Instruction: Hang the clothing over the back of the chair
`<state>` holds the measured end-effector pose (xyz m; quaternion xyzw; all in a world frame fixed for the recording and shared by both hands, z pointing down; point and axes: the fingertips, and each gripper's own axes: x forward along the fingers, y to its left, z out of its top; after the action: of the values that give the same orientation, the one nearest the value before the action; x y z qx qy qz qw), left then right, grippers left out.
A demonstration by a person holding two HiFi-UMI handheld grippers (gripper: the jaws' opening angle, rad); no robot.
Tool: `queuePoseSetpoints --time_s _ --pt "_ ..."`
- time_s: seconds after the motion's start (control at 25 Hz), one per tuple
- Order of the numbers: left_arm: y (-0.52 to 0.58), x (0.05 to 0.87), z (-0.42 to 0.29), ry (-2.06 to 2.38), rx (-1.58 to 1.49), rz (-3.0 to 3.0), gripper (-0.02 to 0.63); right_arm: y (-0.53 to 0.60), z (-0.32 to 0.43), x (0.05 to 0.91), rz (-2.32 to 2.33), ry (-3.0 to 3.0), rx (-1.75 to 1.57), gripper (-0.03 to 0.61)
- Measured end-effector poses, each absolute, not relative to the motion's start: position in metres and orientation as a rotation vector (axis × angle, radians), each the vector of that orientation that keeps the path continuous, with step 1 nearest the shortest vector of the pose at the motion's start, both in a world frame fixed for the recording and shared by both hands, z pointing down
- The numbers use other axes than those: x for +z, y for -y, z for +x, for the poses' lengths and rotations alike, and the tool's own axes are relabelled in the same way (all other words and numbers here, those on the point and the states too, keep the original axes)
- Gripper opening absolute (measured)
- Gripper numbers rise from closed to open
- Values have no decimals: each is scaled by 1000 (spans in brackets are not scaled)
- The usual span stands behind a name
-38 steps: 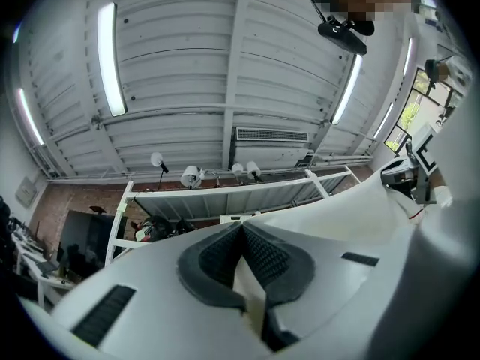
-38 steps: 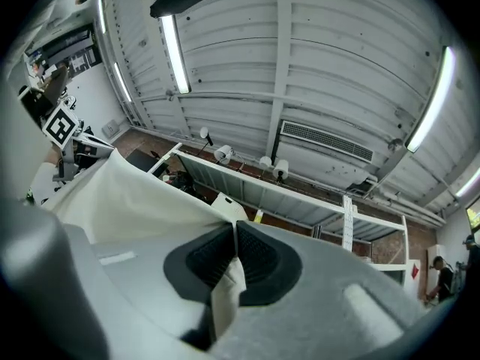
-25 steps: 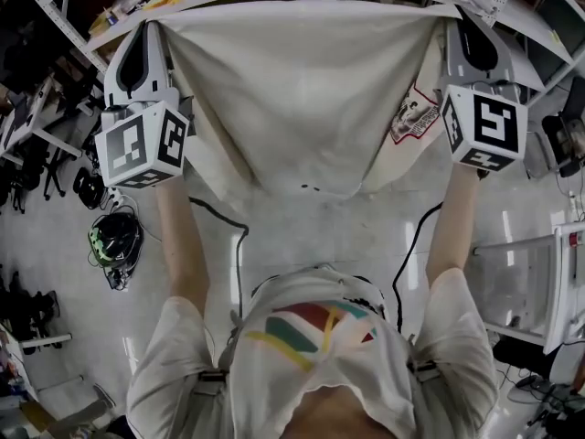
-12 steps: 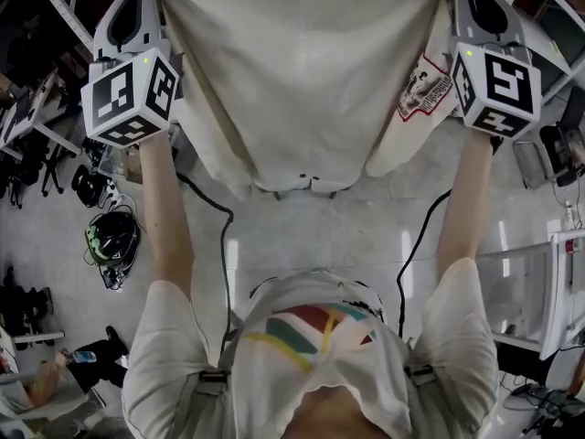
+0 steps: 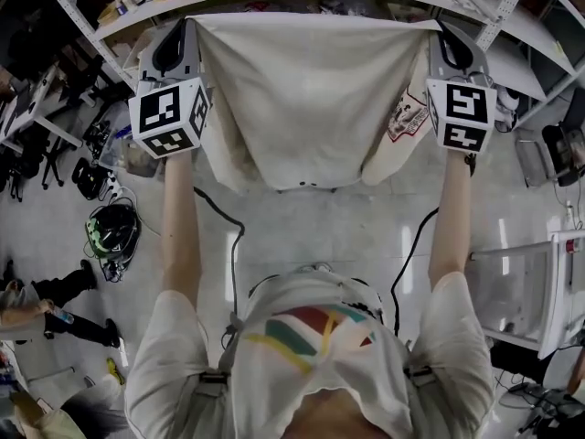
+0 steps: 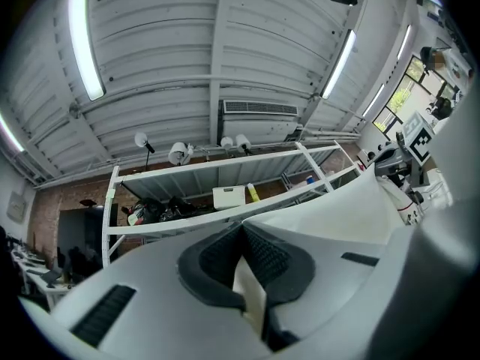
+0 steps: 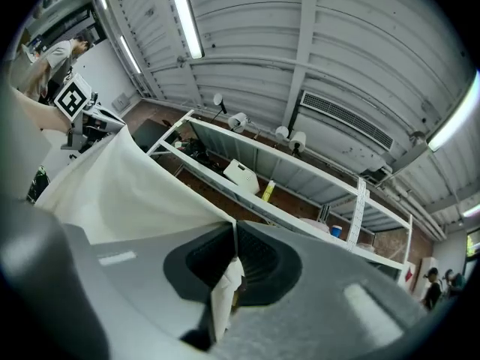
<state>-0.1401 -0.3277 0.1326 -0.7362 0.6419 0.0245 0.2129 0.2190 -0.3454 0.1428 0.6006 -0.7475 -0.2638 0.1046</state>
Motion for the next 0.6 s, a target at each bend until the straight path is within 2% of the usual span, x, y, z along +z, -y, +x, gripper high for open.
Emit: queuePoseSetpoints --time_s 0.24,0.6 --pt "324 165 -133 -1787 25 -2096 14 332 224 161 1761 2145 -752 6" --pt "310 162 -130 -1764 82 -2111 14 271 224 132 1817 2104 -825 7"
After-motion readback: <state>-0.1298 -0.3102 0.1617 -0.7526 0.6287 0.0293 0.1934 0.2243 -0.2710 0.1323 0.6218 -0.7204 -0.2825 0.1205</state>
